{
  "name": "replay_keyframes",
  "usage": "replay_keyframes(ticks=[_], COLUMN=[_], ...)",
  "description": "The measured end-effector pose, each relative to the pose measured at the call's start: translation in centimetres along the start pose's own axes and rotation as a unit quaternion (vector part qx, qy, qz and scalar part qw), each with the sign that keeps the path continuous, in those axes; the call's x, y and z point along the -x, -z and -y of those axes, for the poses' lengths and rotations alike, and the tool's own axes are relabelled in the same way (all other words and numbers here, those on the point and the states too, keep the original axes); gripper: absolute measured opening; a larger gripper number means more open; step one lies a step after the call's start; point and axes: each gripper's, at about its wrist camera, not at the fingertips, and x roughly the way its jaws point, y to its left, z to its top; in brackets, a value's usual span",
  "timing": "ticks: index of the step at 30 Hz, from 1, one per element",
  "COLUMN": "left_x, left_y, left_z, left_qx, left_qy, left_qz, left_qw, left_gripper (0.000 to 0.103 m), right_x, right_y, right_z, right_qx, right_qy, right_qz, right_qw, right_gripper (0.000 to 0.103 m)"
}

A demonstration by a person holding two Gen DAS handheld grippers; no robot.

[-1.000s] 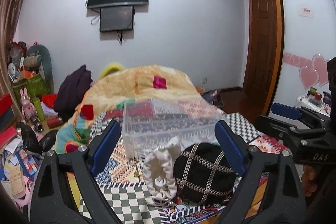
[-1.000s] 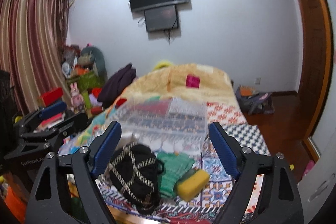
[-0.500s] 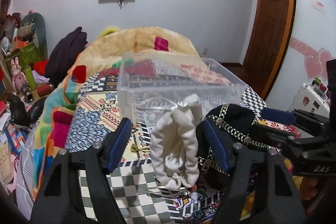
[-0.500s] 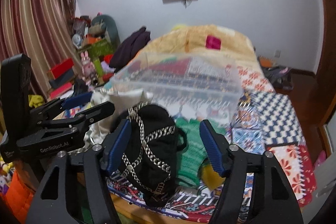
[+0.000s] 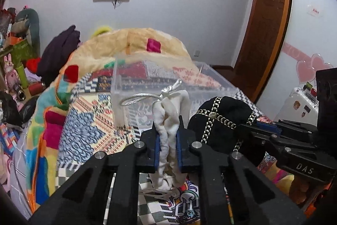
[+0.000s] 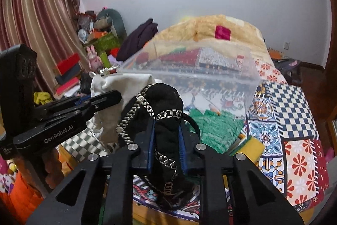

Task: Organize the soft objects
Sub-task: 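Grasp the white drawstring pouch with the left tool while the right tool grasps the black chain-pattern bag, then carry both items into the clear plastic box and open both tools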

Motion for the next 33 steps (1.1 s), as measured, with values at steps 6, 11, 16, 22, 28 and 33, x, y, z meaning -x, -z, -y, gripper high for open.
replay_keyframes(ticks=[6,11,16,22,28,33], left_x=[3.2,4.6,4.8,3.9,1.1,-1.8], left_y=[-1.8,-3.6,-5.3,-7.8,-10.0,-10.6], left_z=[0.1,-0.7,-1.2,-1.3,-1.6,-2.1], left_qx=[-0.004,0.011,0.013,0.007,0.015,0.019], left_qy=[-0.005,-0.003,-0.009,-0.022,-0.028,-0.041], left_qz=[0.043,0.061,0.071,0.084,0.073,0.054], left_qw=[0.9991,0.9981,0.9974,0.9962,0.9968,0.9975], left_gripper=[0.011,0.011,0.011,0.011,0.011,0.011], right_x=[2.4,4.4,5.6,5.0,3.5,1.7], right_y=[-1.7,-3.6,-5.6,-7.9,-9.0,-9.4], right_z=[-0.7,-0.7,-0.2,0.0,0.4,1.1], right_qx=[-0.005,-0.01,-0.016,-0.008,-0.005,-0.009], right_qy=[0.003,0.021,0.037,0.062,0.081,0.086], right_qz=[0.047,0.09,0.122,0.147,0.15,0.14], right_qw=[0.999,0.996,0.992,0.987,0.985,0.986], right_gripper=[0.016,0.015,0.015,0.015,0.015,0.016])
